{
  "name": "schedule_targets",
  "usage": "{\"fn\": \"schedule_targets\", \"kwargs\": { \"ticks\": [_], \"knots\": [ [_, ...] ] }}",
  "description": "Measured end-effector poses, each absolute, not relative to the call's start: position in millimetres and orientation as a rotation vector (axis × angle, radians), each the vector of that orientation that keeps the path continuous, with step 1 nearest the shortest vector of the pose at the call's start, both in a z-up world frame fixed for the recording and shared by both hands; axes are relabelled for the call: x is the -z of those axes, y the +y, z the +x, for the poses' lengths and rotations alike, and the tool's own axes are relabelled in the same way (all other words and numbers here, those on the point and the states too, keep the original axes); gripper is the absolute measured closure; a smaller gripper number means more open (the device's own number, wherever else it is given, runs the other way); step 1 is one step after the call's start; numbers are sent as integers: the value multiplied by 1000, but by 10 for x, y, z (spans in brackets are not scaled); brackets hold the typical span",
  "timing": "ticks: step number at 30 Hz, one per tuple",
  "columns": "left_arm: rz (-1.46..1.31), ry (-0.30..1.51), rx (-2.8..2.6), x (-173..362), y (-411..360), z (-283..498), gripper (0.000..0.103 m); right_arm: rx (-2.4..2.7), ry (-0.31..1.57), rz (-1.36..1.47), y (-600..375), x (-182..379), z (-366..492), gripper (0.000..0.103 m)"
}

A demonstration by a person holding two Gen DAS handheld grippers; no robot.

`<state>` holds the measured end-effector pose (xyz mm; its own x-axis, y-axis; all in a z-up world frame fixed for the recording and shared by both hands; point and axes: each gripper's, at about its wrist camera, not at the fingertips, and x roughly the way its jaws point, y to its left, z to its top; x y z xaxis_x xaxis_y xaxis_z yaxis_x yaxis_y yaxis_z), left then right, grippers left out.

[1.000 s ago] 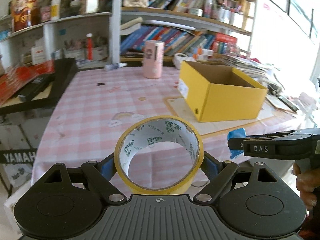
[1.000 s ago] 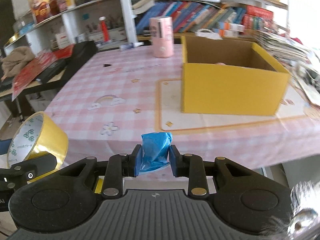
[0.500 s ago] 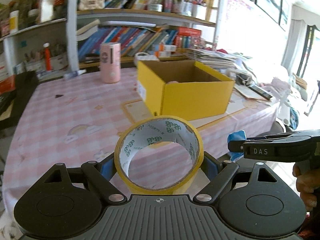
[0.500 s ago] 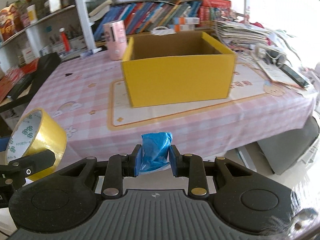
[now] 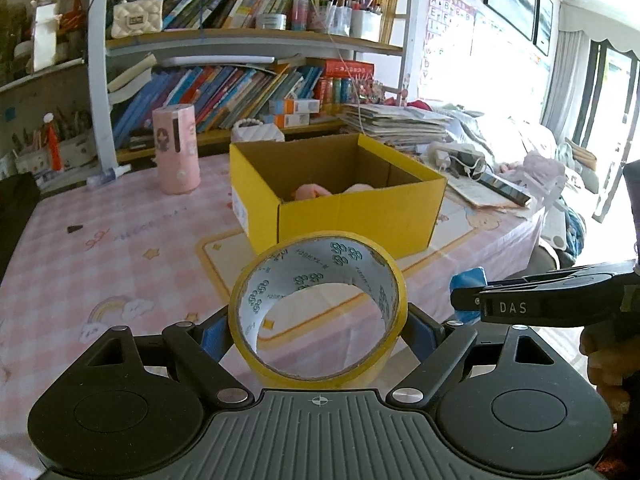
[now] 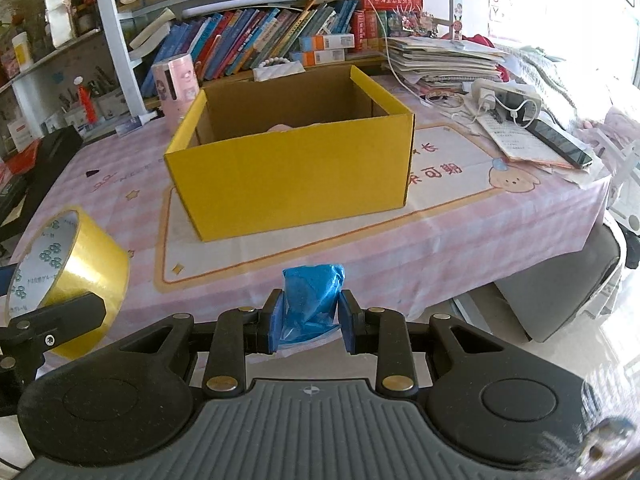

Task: Organize objects
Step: 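Carry the tape roll and blue item over the yellow box with both tools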

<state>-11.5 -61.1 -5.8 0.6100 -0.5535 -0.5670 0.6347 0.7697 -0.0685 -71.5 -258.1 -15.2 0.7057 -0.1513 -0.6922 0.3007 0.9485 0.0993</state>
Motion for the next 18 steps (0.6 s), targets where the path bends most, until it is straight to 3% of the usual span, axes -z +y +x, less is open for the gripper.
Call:
{"fn": "schedule_targets", "kwargs": {
  "ticks": [18],
  "knots": [
    [131,449,642,-308,-1385,615,16,180,563,129,-3232,-313,245,76]
  ]
}}
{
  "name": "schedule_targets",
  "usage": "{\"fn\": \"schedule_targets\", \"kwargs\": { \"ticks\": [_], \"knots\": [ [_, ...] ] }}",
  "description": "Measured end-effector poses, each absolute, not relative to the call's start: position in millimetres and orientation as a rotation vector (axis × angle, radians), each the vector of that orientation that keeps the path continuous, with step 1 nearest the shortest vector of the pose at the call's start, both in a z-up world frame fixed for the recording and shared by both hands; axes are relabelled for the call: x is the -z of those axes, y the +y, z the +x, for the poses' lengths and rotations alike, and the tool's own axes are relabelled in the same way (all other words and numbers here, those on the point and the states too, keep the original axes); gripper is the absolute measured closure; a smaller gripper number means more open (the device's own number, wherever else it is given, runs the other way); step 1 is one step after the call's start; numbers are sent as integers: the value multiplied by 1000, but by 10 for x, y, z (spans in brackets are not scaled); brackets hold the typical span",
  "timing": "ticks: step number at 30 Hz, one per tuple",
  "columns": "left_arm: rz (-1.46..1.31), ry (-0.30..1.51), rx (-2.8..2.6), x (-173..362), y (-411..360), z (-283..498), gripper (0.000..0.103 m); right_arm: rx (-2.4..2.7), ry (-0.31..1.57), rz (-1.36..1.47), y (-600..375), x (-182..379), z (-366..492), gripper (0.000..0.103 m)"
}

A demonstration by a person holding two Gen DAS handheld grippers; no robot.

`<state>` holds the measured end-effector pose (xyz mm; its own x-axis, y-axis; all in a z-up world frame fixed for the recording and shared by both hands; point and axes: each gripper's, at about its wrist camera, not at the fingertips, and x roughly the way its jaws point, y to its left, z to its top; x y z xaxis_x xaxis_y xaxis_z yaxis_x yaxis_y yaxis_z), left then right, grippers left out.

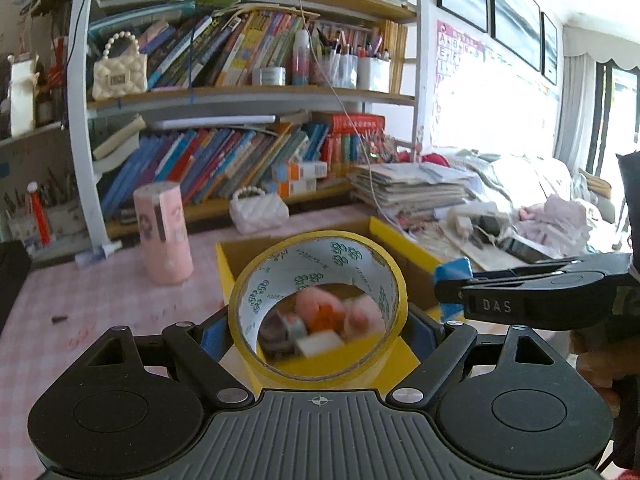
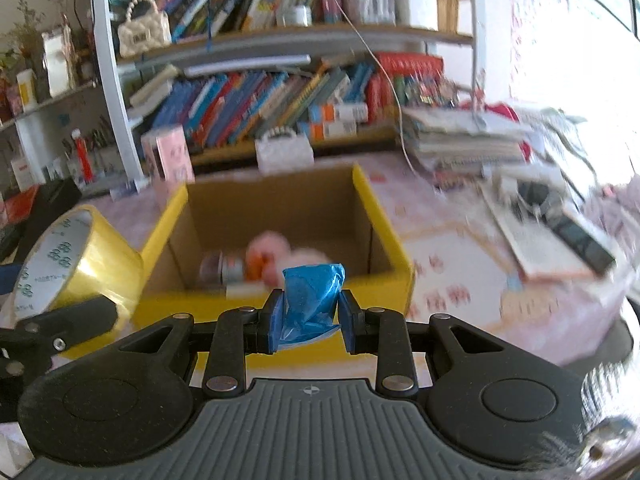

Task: Organize objects
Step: 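Carry the tape roll and blue item over the yellow box with both tools, then open the left tool to drop the tape roll while the right tool releases the blue item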

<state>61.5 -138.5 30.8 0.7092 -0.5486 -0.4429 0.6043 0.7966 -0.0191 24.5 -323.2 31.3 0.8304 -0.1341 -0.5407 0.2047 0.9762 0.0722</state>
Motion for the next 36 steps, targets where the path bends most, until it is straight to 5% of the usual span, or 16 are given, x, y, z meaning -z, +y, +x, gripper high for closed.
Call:
{"fn": "schedule_targets", "kwargs": {
  "ticks": [22,36],
  "knots": [
    [284,596,509,143,-2124,1291,16,-92,782,-21,-3558,73,1766,76],
    [253,625,477,213,-2133,1327,15,-172,869,-85,-3517,210,2024,76]
  ]
}}
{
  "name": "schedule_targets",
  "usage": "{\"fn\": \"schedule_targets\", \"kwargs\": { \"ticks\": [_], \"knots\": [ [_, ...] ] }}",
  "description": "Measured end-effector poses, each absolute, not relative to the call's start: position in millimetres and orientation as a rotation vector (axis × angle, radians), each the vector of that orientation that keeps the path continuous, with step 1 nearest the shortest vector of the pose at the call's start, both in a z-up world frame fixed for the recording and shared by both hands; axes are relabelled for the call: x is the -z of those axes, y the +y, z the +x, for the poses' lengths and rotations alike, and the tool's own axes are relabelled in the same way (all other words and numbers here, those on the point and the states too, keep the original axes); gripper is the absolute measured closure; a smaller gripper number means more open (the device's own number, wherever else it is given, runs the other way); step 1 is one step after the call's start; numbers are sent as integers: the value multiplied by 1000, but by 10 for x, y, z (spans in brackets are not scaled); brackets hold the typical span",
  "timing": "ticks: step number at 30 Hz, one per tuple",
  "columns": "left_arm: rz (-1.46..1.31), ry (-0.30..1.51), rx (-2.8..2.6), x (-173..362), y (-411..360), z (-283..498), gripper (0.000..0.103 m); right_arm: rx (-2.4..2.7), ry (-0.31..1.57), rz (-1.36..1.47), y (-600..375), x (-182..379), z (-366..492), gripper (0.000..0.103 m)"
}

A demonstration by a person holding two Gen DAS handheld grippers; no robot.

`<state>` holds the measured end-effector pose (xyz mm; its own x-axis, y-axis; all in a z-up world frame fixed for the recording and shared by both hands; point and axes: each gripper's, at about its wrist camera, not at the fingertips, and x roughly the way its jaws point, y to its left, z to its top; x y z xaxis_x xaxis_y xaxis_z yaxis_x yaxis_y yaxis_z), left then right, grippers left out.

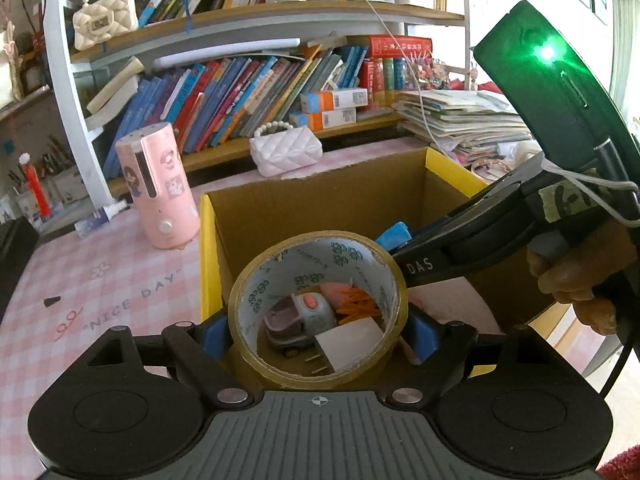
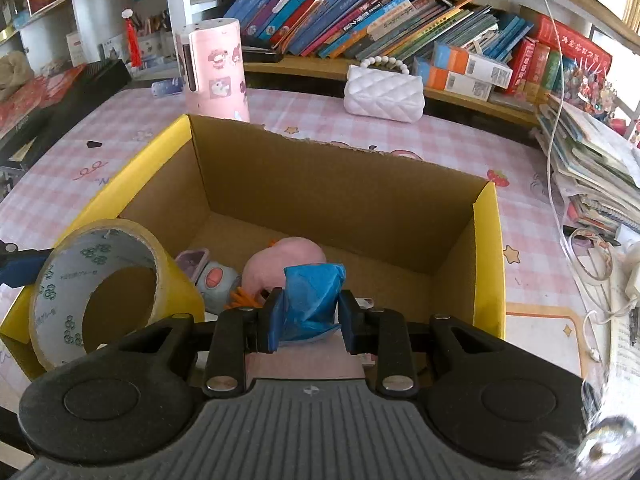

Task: Organize objects
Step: 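Open the left tool to drop the tape roll while the right tool releases the blue item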

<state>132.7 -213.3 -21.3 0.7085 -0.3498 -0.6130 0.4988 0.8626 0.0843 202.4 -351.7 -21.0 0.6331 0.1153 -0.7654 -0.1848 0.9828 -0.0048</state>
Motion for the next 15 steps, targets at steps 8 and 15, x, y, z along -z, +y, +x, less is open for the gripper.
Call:
{"fn": "schedule_targets", "kwargs": {
  "ticks": [8,15],
  "knots": [
    [261,579,457,161,-2128,1256,13,-172,893,-44,-3536,266,2047,75],
    [220,535,424,25,-2019,1147,11,-139,841,5,-3572,186,1946,60]
  ]
}}
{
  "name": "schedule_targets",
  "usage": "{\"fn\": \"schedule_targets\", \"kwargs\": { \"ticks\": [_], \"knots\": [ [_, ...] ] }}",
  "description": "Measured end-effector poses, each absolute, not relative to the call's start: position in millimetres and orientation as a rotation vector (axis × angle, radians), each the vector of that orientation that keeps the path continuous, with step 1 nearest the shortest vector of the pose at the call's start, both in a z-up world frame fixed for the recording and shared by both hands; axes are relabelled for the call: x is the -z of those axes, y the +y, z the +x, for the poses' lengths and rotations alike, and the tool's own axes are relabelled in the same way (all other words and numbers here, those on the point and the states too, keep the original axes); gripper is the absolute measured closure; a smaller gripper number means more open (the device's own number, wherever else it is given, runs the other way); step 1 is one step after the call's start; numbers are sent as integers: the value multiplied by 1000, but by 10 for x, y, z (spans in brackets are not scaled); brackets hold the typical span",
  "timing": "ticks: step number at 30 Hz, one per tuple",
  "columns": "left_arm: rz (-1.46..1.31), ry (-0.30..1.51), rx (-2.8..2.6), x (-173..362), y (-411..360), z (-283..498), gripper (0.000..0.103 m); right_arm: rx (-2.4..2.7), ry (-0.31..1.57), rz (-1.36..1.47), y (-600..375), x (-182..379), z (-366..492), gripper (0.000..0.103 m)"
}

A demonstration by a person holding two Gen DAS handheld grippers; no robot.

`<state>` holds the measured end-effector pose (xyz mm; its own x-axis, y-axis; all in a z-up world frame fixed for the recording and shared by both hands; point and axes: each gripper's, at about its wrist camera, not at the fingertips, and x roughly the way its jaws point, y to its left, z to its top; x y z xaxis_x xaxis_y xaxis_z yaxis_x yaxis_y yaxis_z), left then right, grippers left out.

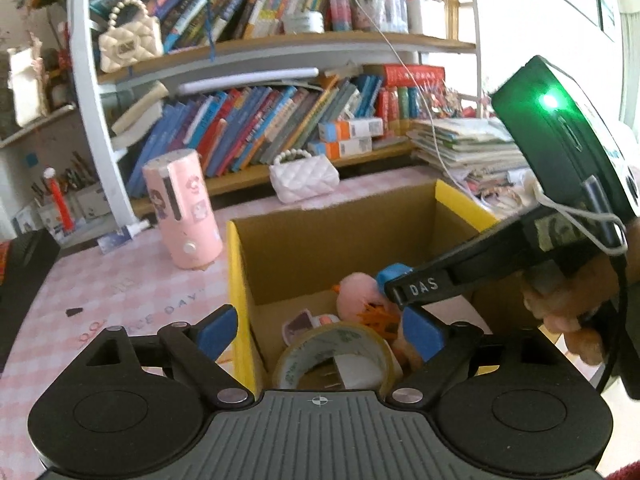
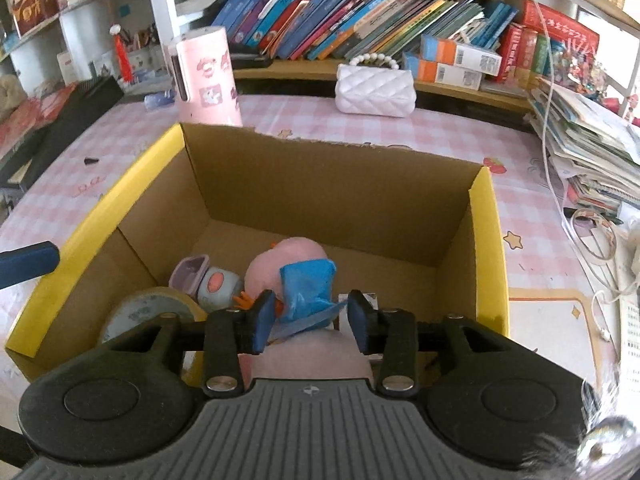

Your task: Organize objects

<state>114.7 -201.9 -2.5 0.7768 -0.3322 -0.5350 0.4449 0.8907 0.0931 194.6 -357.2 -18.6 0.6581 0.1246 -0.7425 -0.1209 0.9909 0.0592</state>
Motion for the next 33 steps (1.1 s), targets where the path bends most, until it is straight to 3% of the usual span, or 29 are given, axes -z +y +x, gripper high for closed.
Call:
{"fn": "schedule_targets", "kwargs": {
  "ticks": [9,24,28,33],
  "knots": [
    [128,476,324,-184,-1622,894,6,-67,714,58,-3509,-65,1490,37],
    [39,537,210,-159,-816,315,5,92,611,104,-2923,-217,472,23],
    [43,558,182,-121,-653,155,5,115,624,88,-2689,-137,230,12],
    [62,593,168,-44,-511,-58,5,123,667,71,-2448,-6,-45,8]
  ]
}}
